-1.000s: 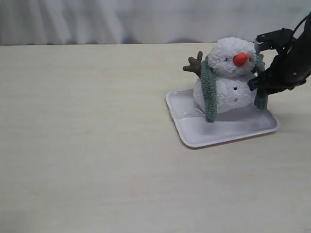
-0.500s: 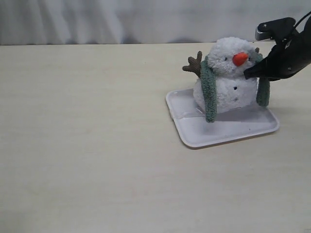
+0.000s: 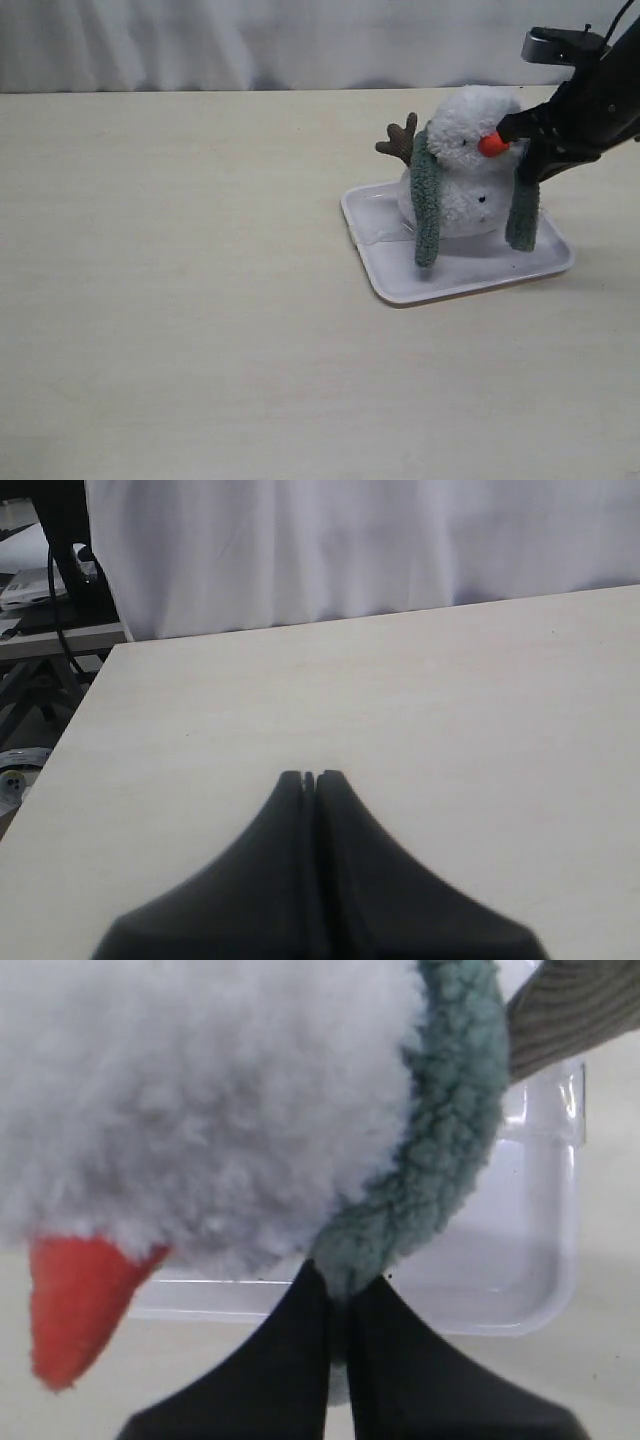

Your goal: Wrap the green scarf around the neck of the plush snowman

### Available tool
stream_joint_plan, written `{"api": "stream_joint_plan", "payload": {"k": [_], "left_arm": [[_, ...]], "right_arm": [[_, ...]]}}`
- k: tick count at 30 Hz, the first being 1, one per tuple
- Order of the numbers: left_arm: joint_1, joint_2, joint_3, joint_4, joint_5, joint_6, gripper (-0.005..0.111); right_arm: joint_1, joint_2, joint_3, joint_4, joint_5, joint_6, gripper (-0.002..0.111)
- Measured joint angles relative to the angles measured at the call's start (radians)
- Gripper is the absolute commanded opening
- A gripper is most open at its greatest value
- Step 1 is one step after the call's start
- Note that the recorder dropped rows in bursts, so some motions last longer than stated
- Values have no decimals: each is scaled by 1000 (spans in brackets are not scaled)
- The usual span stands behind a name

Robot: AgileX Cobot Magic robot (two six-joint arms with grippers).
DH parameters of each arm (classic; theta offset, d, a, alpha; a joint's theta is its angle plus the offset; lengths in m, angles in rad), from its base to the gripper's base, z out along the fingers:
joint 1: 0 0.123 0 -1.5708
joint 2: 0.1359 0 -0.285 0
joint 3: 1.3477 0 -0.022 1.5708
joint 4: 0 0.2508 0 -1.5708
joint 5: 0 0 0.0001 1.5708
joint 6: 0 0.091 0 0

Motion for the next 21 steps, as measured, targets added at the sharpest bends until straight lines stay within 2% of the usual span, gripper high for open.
{"api": "stream_joint_plan", "payload": {"k": [4, 11, 14, 18, 21], "left_arm": [[0, 0, 0, 0, 0, 0, 0], [0, 0, 0, 0, 0, 0, 0], [0, 0, 0, 0, 0, 0, 0], [0, 0, 0, 0, 0, 0, 0], [0, 0, 0, 0, 0, 0, 0]], "right_arm": [[0, 22, 0, 55, 11, 32, 4], [0, 60, 0, 274, 13, -88, 6], [0, 76, 0, 284, 6, -102, 18], [0, 90, 0, 279, -1, -102, 40], [0, 95, 0, 279, 13, -102, 49]]}}
